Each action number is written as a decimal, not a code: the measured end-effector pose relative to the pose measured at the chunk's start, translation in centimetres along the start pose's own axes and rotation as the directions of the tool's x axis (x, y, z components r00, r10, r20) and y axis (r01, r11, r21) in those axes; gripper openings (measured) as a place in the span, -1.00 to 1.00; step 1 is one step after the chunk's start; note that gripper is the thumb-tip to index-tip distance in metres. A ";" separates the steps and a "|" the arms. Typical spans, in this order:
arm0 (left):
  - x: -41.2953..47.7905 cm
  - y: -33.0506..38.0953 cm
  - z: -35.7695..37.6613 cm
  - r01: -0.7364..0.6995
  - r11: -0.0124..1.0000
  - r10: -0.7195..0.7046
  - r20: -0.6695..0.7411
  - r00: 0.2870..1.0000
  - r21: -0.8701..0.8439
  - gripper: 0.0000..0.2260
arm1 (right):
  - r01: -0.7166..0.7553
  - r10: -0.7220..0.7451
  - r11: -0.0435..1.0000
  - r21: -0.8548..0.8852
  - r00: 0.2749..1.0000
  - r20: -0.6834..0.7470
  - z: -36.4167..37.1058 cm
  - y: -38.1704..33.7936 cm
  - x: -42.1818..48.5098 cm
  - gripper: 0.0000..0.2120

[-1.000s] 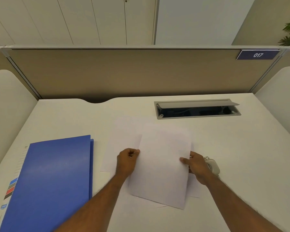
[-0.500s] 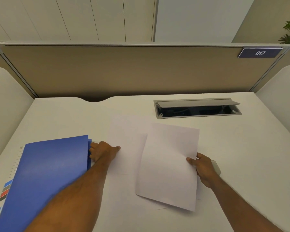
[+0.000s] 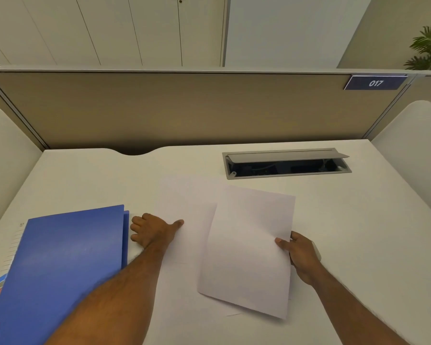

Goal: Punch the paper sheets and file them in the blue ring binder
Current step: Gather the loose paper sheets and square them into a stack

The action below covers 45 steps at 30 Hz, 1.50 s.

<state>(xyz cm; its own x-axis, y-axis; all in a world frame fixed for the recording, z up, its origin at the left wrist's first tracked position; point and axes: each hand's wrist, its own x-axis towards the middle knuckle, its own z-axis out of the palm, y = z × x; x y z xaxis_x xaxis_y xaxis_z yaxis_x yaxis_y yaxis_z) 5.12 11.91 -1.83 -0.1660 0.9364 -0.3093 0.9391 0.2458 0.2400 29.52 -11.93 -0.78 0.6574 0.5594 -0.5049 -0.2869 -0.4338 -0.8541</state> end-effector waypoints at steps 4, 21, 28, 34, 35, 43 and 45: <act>0.3 0.5 -0.4 0.016 1.000 -0.016 0.050 0.999 0.004 -0.04 | -0.005 0.005 1.000 0.006 1.000 0.000 0.0 0.1 0.1 -0.74; -0.4 -2.7 -3.2 -0.123 0.661 0.455 0.264 0.850 -0.741 -0.65 | -0.034 0.017 0.988 0.148 0.994 0.112 3.1 -0.7 0.7 -0.79; -3.3 -5.1 -2.6 0.049 0.643 0.453 0.432 0.780 -0.764 -0.70 | 0.040 -0.038 0.999 -0.033 0.998 0.041 6.1 -0.8 1.2 -0.81; -5.2 -5.4 -1.4 0.188 0.564 0.450 0.490 0.746 -0.804 -0.77 | 0.067 -0.067 0.987 -0.144 0.998 0.004 8.6 0.3 0.8 -0.86; -5.4 -5.5 -1.2 0.166 0.580 0.464 0.491 0.737 -0.798 -0.72 | 0.072 -0.072 0.986 -0.148 0.997 0.005 9.0 0.4 0.7 -0.85; -6.5 -5.9 -0.6 0.008 0.651 0.480 0.420 0.770 -0.759 -0.63 | 0.133 -0.143 0.960 -0.247 0.990 -0.019 9.1 1.3 -0.5 -0.67; -6.6 -6.1 -0.7 0.001 0.639 0.487 0.406 0.774 -0.769 -0.67 | 0.119 -0.132 0.960 -0.254 0.991 -0.035 8.2 1.6 -0.8 -0.60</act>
<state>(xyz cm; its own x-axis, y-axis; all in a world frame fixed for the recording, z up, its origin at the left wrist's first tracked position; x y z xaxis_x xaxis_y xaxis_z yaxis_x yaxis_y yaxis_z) 0.28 4.38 -0.61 0.4508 0.7424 -0.4956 0.3685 0.3510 0.8608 22.80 -7.28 -2.70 0.7138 0.5863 -0.3830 -0.0204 -0.5292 -0.8482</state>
